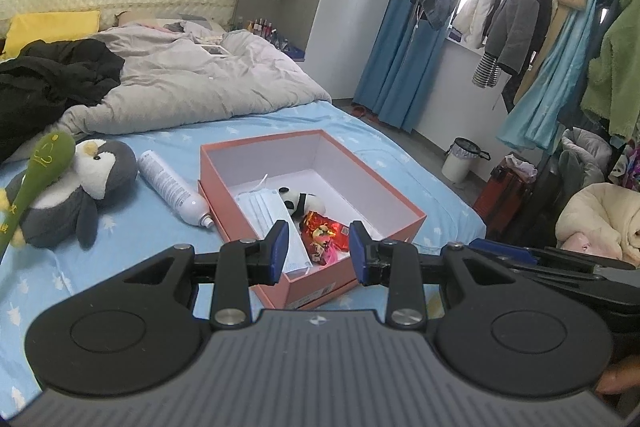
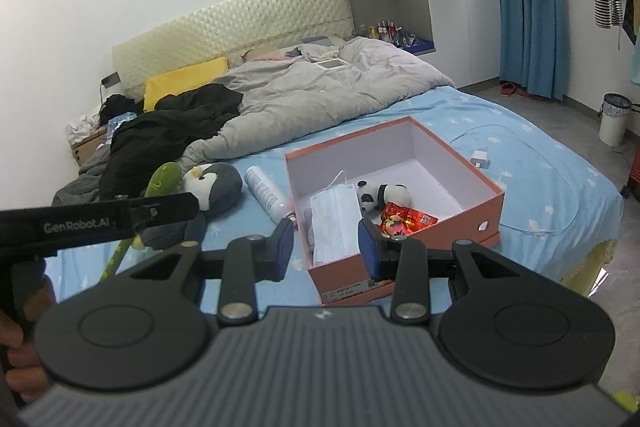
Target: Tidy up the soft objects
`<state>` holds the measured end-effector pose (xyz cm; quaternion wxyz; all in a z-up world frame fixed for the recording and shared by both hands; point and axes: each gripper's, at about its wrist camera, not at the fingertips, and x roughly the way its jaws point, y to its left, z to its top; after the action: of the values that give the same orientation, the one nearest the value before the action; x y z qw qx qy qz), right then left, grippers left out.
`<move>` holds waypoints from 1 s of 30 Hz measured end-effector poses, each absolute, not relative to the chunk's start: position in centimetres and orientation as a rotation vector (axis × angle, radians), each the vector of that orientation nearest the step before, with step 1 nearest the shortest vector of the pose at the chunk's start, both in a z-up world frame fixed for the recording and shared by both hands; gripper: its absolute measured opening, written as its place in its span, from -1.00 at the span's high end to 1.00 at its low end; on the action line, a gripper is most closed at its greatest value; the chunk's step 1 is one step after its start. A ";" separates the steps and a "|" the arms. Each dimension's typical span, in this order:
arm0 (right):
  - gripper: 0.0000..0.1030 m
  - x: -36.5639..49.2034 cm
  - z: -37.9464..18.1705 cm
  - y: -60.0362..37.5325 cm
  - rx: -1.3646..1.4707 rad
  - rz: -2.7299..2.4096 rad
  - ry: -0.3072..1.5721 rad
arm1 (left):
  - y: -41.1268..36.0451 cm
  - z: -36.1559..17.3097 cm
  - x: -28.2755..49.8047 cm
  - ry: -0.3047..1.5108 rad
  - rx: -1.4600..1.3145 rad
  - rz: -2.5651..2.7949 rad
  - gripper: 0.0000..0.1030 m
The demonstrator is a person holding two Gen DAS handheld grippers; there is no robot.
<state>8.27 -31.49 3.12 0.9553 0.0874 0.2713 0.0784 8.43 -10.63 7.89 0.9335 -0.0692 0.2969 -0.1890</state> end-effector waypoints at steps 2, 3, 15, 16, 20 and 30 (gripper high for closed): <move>0.24 8.3 3.1 -31.4 0.174 0.164 0.550 | -10.6 7.8 8.7 0.613 -0.139 -0.384 0.26; 0.24 8.3 3.1 -31.4 0.171 0.163 0.549 | -10.6 7.7 8.7 0.615 -0.138 -0.382 0.26; -0.22 8.4 2.9 -31.6 0.161 0.156 0.540 | -10.2 7.8 8.8 0.614 -0.140 -0.379 -0.02; -0.40 8.3 3.0 -31.7 0.162 0.150 0.535 | -10.2 8.0 8.7 0.612 -0.139 -0.375 -0.20; -0.80 8.1 3.1 -32.0 0.164 0.133 0.527 | -10.1 8.3 8.6 0.601 -0.116 -0.377 -0.79; -0.81 8.1 3.2 -31.7 0.129 0.084 0.519 | -9.9 8.6 8.6 0.608 -0.086 -0.329 -0.97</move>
<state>8.07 -31.73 3.16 0.9636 0.0639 0.2561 0.0416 8.58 -9.92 8.63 0.9400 -0.0420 0.2979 -0.1610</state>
